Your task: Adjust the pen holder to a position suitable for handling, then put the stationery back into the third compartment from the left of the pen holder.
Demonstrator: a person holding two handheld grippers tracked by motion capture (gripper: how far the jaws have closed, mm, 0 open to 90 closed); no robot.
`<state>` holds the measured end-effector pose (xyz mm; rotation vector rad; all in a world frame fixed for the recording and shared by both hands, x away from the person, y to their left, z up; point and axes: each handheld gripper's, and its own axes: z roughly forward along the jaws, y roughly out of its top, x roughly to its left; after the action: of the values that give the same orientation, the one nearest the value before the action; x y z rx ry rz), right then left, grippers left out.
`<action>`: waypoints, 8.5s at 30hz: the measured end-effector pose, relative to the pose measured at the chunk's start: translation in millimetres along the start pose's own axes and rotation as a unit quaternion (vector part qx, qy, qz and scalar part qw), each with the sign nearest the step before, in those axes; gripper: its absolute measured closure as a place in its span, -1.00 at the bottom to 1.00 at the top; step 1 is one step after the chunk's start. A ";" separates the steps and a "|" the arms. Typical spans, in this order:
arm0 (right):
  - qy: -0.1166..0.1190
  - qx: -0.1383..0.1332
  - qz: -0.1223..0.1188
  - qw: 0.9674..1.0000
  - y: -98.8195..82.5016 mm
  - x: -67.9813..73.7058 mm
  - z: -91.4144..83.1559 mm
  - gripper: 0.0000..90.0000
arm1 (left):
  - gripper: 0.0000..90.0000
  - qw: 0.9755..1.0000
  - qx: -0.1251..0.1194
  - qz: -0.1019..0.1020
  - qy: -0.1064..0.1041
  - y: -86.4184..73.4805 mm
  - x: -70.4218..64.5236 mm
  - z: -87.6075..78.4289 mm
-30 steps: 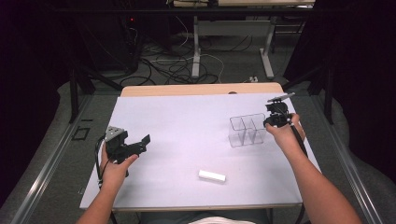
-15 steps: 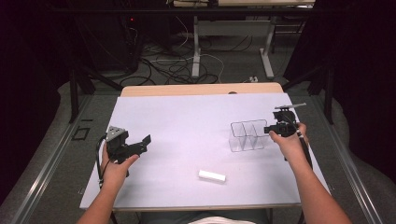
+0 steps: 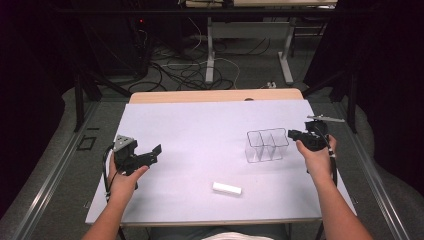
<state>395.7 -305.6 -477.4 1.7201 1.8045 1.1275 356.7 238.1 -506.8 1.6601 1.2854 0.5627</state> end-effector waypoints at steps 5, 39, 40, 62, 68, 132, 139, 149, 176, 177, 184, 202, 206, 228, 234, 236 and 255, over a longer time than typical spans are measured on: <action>-0.016 0.011 -0.006 1.000 -8.2 -7.4 8.6 1.00 | -0.92 1.000 0.000 0.000 -0.001 -0.3 -0.8 0.7; -0.003 0.051 -0.039 0.998 -20.5 53.8 24.2 1.00 | -0.92 1.000 0.000 0.002 -0.001 0.7 -1.1 0.8; -0.003 0.053 -0.039 0.998 -19.9 57.9 26.1 1.00 | -0.92 1.000 0.000 0.002 -0.001 0.6 -1.2 0.8; 0.059 0.086 -0.074 0.992 -25.0 136.0 50.4 1.00 | -0.91 1.000 -0.002 0.002 0.000 1.0 -0.5 -0.4; 0.062 0.087 -0.077 0.991 -27.0 138.2 51.1 1.00 | -0.91 1.000 -0.001 0.003 -0.001 0.7 -0.7 0.3; 0.238 0.101 -0.321 0.911 -43.3 147.0 23.9 -0.30 | -0.89 1.000 0.009 0.007 0.002 -1.9 -2.7 2.2; 0.241 0.145 -0.346 0.895 -49.1 154.6 23.4 -0.17 | -0.89 1.000 0.011 0.010 0.001 -2.0 -3.2 2.3; 0.243 0.226 -0.392 0.858 -64.4 157.3 24.0 0.00 | -0.89 1.000 0.012 0.010 0.002 -2.6 -3.6 3.0; 0.232 0.318 -0.439 0.808 -89.7 166.0 34.3 0.43 | -0.89 1.000 0.015 0.010 0.001 -2.8 -4.6 3.7; 0.232 0.319 -0.440 0.807 -90.2 165.7 34.6 0.44 | -0.89 1.000 0.014 0.010 0.001 -2.8 -4.7 3.8; 0.224 0.319 -0.455 0.801 -93.1 166.5 35.2 0.54 | -0.89 1.000 0.016 0.009 0.002 -3.0 -5.0 3.9; 0.224 0.319 -0.470 0.792 -93.0 167.9 35.3 0.57 | -0.88 1.000 0.016 0.009 0.003 -3.0 -5.2 3.8; 0.222 0.316 -0.466 0.796 -94.2 167.9 33.7 0.57 | -0.88 1.000 0.016 0.009 0.003 -3.1 -5.0 4.0; 0.265 0.214 -0.433 0.834 -89.2 158.9 18.5 0.58 | -0.88 1.000 0.014 0.009 0.000 -3.0 -7.6 3.9; 0.264 0.164 -0.413 0.856 -83.1 160.2 12.5 0.58 | -0.88 1.000 0.014 0.008 -0.005 -2.9 -9.5 3.8; 0.265 0.150 -0.403 0.863 -81.1 160.6 10.1 0.58 | -0.88 1.000 0.016 0.012 -0.004 -2.6 -10.5 3.3; 0.201 -0.054 -0.351 0.913 -70.4 148.2 -5.0 0.58 | -0.84 0.997 -0.007 0.001 -0.071 19.5 -50.6 -6.5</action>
<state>323.6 -159.1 -493.5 0.6718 2.2703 1.2566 343.6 193.6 -477.9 1.6593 1.1739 0.4455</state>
